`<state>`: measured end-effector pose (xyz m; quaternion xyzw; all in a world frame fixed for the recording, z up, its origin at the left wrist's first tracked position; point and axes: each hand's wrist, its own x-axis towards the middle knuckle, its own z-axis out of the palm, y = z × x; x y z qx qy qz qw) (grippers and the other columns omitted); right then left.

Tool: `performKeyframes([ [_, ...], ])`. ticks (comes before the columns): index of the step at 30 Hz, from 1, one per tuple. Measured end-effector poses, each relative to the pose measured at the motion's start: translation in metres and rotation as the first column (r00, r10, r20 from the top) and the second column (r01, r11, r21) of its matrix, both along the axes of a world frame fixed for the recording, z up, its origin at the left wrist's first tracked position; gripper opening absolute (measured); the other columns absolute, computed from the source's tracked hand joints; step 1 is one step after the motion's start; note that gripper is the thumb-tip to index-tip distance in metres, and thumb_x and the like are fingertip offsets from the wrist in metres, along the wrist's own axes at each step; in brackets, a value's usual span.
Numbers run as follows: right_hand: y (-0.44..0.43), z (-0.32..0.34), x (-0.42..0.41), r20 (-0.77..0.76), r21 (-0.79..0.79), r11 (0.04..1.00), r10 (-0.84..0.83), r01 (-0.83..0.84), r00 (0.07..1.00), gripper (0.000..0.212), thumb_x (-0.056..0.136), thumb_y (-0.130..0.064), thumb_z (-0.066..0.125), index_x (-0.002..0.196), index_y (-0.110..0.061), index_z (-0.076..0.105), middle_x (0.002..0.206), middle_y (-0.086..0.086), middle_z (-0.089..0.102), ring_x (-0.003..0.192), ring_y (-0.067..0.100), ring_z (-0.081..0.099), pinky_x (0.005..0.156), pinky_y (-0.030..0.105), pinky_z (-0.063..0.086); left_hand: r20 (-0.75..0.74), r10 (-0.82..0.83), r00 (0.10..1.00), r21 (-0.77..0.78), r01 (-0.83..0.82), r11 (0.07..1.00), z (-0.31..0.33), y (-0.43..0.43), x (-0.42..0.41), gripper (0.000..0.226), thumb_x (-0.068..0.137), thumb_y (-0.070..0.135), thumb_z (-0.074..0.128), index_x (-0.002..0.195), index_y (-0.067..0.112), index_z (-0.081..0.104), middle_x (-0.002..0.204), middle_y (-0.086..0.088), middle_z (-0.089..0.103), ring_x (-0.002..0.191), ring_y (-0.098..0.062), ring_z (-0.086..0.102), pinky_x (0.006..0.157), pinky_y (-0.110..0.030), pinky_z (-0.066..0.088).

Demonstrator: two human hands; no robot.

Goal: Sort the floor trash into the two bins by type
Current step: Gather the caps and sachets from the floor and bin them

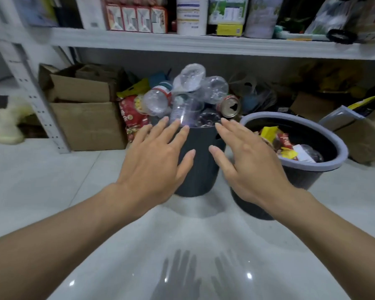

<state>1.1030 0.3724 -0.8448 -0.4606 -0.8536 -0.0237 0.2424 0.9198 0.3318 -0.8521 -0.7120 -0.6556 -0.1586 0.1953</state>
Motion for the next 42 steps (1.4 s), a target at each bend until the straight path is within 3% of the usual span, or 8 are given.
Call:
performKeyframes([
  [9,-0.065,-0.028,-0.127,0.098,-0.125,0.984,0.141,-0.128,0.985,0.060,0.101,-0.048,0.028,0.154,-0.022,0.017,0.162,-0.003,0.014,0.149,0.013,0.008,0.116,0.023,0.002,-0.057,0.110,0.992,-0.121,-0.116,0.986,-0.027,-0.083,-0.114,0.061,0.096,0.049,0.024,0.143,0.015,0.044,0.148,-0.005,0.043,0.141,-0.025,0.034,0.111,-0.045,0.030],
  [18,-0.122,-0.078,-0.218,0.182,-0.276,0.953,0.180,-0.125,0.967,0.060,0.102,-0.051,0.024,0.155,-0.026,0.012,0.163,-0.005,0.008,0.149,0.014,0.004,0.111,0.023,-0.001,0.013,0.179,0.984,-0.265,-0.169,0.949,-0.080,-0.157,-0.199,0.067,0.095,0.052,0.013,0.146,0.016,0.039,0.151,-0.006,0.039,0.143,-0.024,0.029,0.114,-0.045,0.025],
  [25,-0.155,-0.107,-0.254,0.212,-0.364,0.926,0.191,-0.104,0.958,0.060,0.102,-0.050,0.026,0.155,-0.025,0.012,0.162,-0.004,0.010,0.150,0.015,0.005,0.118,0.029,0.009,0.082,0.193,0.978,-0.346,-0.154,0.926,-0.115,-0.189,-0.230,0.069,0.095,0.053,0.011,0.146,0.016,0.038,0.151,-0.008,0.039,0.143,-0.026,0.030,0.114,-0.045,0.027],
  [32,-0.188,-0.149,-0.270,0.246,-0.471,0.878,0.222,-0.083,0.944,0.062,0.102,-0.048,0.028,0.155,-0.022,0.012,0.162,-0.001,0.011,0.150,0.016,0.005,0.118,0.029,0.013,0.078,0.216,0.973,-0.524,-0.145,0.840,-0.158,-0.229,-0.244,0.064,0.099,0.051,0.016,0.154,0.019,0.013,0.161,-0.006,0.012,0.149,-0.022,0.005,0.120,-0.041,0.012],
  [36,-0.208,-0.172,-0.274,0.298,-0.519,0.849,0.288,-0.098,0.910,0.063,0.102,-0.048,0.027,0.155,-0.021,0.010,0.163,0.000,0.009,0.150,0.016,0.005,0.118,0.028,0.013,0.050,0.211,0.976,-0.585,-0.143,0.798,-0.175,-0.249,-0.252,0.064,0.099,0.052,0.014,0.154,0.020,0.007,0.162,-0.006,0.007,0.149,-0.022,0.001,0.120,-0.041,0.010],
  [39,-0.221,-0.185,-0.271,0.320,-0.565,0.820,0.317,-0.089,0.893,0.064,0.101,-0.048,0.032,0.155,-0.020,0.011,0.161,0.000,0.016,0.148,0.017,0.013,0.116,0.029,0.020,0.019,0.185,0.983,-0.626,-0.132,0.768,-0.184,-0.265,-0.256,0.064,0.100,0.051,0.014,0.154,0.019,0.006,0.162,-0.006,0.006,0.149,-0.023,0.000,0.120,-0.041,0.010],
  [42,-0.238,-0.199,-0.268,0.322,-0.623,0.779,0.338,-0.071,0.885,0.064,0.100,-0.046,0.039,0.154,-0.019,0.017,0.151,0.001,0.039,0.135,0.021,0.038,0.106,0.032,0.036,0.007,0.171,0.985,-0.663,-0.124,0.738,-0.191,-0.279,-0.261,0.063,0.100,0.051,0.014,0.154,0.020,0.005,0.162,-0.006,0.004,0.149,-0.023,-0.001,0.120,-0.042,0.010],
])
